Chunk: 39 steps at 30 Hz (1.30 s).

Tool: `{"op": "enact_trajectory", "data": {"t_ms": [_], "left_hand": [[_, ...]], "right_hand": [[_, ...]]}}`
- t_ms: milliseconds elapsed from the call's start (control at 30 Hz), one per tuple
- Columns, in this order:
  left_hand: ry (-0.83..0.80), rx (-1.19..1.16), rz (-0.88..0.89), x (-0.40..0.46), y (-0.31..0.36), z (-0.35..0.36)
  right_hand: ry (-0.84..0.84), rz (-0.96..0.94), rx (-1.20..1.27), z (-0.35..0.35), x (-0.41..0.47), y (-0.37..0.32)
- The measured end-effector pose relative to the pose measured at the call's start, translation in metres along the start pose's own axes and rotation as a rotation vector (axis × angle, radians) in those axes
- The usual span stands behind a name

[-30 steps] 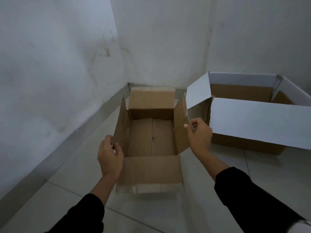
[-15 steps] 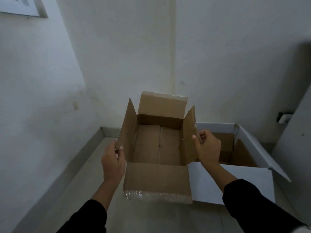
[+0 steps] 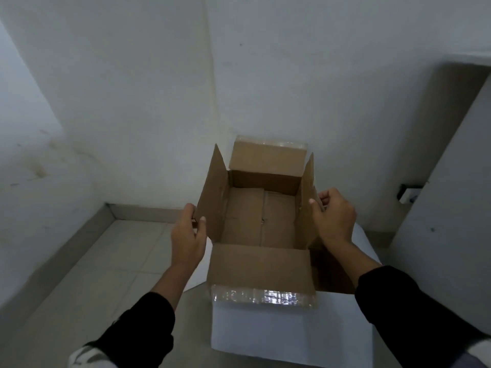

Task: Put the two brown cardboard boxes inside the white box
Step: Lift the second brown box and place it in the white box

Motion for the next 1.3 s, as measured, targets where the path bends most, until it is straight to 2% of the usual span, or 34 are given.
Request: {"op": "enact_trajectory", "data": {"t_ms": [133,333,467,600,733,833,933,1067,1233,1300], "left_hand": [[-0.125,0.029,-0.021,-0.02,0.001,0.061],[-0.27,0.133,-0.147,-0.032,-0.035,0.103],[-0.316,0.344,-0.139,-0.031,-0.05,0.118],[-0.423,0.505,-0.185,-0.03,-0.064,0.138],[-0.445,0.476,-0.305,-0.033,-0.086,0.145],[-0.475,0.406,-0.329,-0.032,-0.099,0.151],[-0.572,0.431,-0.31,-0.027,-0.106,0.163],[-0.721,0.614,-0.27,-0.023,-0.112,0.175],[-0.855,0.777,-0.182,-0.031,-0.111,0.179],[-0.813,0.737,-0.112,-0.033,-0.102,0.177]], "right_hand": [[-0.045,0.004,-0.075,-0.006,0.004,0.042],[-0.12,0.072,-0.125,0.007,-0.023,0.088],[-0.165,0.106,-0.262,0.025,-0.038,0.11],[-0.303,0.068,-0.329,0.048,-0.055,0.123],[-0.421,0.115,-0.267,0.062,-0.067,0.137],[-0.551,0.136,-0.215,0.076,-0.074,0.147],[-0.695,0.169,-0.257,0.091,-0.083,0.159],[-0.864,0.147,-0.465,0.106,-0.089,0.17],[-0.955,0.172,-0.481,0.11,-0.094,0.17],[-0.927,0.182,-0.446,0.103,-0.095,0.166]]}}
Point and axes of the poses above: each hand's wrist, its own x-axis towards the middle knuckle, its own z-axis out of the palm, y = z × x, the point moved 6 cm from there along x, towards the middle knuckle, and after that the axes turned 8 degrees about -z, right-handed, at the moved point
